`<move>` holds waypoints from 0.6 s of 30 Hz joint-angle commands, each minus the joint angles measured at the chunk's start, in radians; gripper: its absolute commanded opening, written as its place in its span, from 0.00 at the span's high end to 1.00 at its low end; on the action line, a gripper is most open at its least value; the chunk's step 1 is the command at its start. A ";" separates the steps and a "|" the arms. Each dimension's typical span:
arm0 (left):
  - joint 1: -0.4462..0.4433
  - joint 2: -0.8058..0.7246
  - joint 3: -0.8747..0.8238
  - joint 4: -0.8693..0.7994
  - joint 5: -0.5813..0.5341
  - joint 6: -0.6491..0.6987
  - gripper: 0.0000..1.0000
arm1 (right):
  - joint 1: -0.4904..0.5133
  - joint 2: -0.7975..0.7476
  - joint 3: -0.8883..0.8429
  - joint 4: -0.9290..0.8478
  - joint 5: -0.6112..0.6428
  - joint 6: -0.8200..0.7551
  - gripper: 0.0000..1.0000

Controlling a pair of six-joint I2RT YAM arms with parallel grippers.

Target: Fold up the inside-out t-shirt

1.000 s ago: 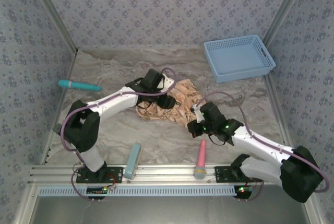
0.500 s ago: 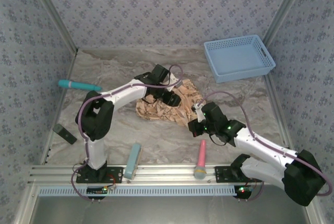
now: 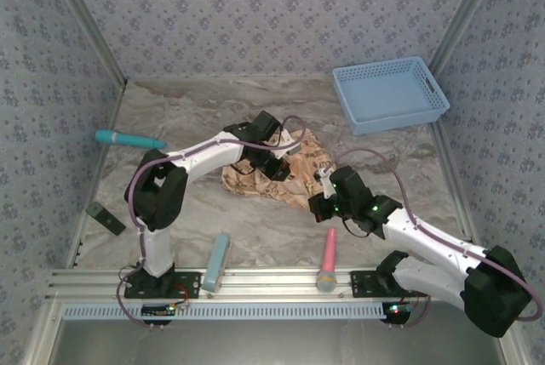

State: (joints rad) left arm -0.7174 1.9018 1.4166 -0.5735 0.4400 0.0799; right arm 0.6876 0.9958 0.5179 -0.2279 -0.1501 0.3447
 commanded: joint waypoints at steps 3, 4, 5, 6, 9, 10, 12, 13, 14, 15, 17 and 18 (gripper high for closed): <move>0.013 -0.174 0.045 -0.018 -0.166 0.016 1.00 | -0.047 -0.018 0.119 -0.057 0.221 0.042 1.00; 0.018 -0.214 0.050 0.000 -0.227 0.003 1.00 | -0.072 -0.007 0.149 -0.043 0.251 0.044 1.00; 0.023 -0.246 0.056 0.017 -0.271 0.000 1.00 | -0.104 0.009 0.178 -0.021 0.256 0.050 1.00; 0.029 -0.282 0.062 0.047 -0.320 0.001 1.00 | -0.140 0.035 0.219 0.002 0.245 0.043 1.00; 0.038 -0.343 0.104 0.150 -0.469 0.032 1.00 | -0.252 0.142 0.385 0.032 0.202 0.023 1.00; 0.038 -0.349 0.146 0.170 -0.521 0.046 1.00 | -0.279 0.178 0.459 0.028 0.195 0.007 1.00; 0.040 -0.347 0.246 0.186 -0.625 0.068 1.00 | -0.309 0.228 0.599 0.018 0.194 -0.033 1.00; 0.042 -0.342 0.311 0.182 -0.667 0.081 1.00 | -0.315 0.245 0.679 0.008 0.198 -0.054 1.00; 0.043 -0.339 0.379 0.167 -0.692 0.092 1.00 | -0.319 0.258 0.760 -0.006 0.205 -0.074 1.00; 0.042 -0.338 0.434 0.152 -0.703 0.104 1.00 | -0.319 0.266 0.818 -0.017 0.206 -0.094 1.00; 0.041 -0.357 0.526 0.127 -0.706 0.098 1.00 | -0.310 0.263 0.937 -0.061 0.224 -0.133 1.00; 0.038 -0.373 0.561 0.118 -0.708 0.087 1.00 | -0.306 0.256 0.969 -0.074 0.228 -0.140 1.00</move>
State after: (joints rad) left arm -0.6807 1.5776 1.8725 -0.4534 -0.1661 0.1463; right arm 0.3771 1.2808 1.3739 -0.2501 0.0319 0.2779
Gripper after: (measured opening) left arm 0.062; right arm 0.058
